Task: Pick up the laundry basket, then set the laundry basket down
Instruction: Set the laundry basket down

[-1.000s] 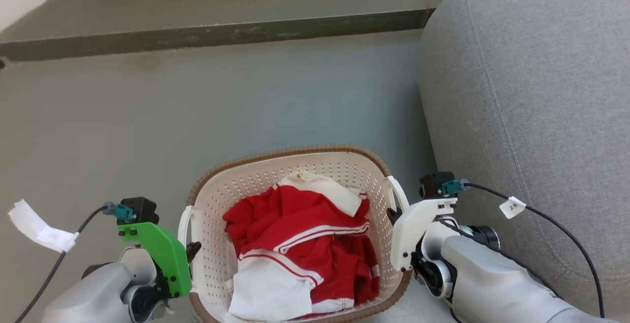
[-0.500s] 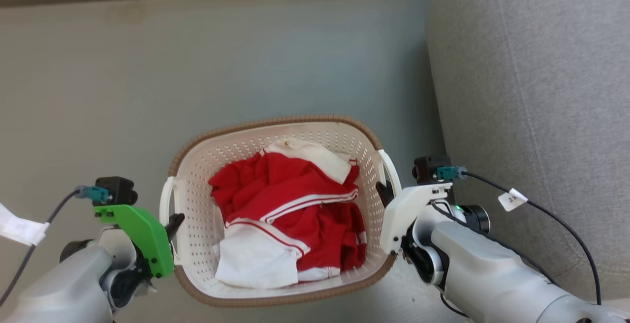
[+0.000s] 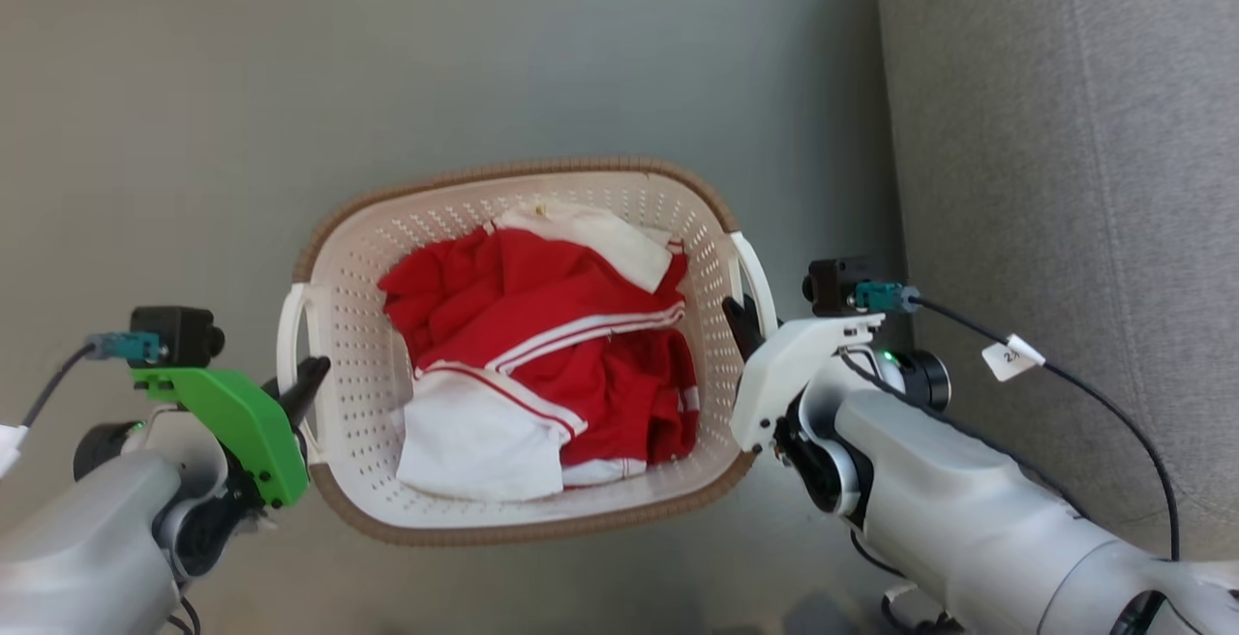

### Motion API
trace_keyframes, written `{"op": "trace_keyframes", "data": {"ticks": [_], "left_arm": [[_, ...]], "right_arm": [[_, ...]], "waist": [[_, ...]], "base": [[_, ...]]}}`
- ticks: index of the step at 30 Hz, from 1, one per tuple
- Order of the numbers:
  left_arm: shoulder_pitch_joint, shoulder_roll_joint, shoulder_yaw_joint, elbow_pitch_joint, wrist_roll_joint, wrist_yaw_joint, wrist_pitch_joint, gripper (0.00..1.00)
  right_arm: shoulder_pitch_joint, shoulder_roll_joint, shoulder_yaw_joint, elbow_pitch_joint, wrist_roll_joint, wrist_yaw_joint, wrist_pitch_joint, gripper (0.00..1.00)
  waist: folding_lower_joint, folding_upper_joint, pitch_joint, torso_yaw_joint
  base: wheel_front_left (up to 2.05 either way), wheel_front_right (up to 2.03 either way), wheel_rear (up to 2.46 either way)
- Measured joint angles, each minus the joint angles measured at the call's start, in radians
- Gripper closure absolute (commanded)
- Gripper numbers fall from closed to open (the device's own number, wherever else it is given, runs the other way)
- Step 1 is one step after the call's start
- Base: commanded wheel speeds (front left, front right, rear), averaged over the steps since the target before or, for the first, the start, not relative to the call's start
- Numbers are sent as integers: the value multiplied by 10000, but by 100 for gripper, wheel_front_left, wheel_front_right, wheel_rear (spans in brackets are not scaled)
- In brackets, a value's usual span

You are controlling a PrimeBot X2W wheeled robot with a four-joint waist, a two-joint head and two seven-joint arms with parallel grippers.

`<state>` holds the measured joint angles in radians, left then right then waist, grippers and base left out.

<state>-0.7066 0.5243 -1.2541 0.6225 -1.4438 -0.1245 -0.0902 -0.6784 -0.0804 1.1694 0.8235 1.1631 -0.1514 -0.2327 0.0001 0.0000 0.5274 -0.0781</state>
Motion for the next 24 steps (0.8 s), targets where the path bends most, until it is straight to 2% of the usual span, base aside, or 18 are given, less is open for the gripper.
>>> {"op": "trace_keyframes", "data": {"ticks": [17,24], "left_arm": [[-541,681,201,-1252,33,0,-686,100],[-960,984,217,-1689,58,2,-930,100]], "right_arm": [[-848,130,-397,454,-12,33,-136,100],[-1393,146,-955,412,-383,90,-134,100]], "waist": [[1,0,1829,-17],[1,0,2517,-18]], "base": [[0,0,0],[0,0,0]]}}
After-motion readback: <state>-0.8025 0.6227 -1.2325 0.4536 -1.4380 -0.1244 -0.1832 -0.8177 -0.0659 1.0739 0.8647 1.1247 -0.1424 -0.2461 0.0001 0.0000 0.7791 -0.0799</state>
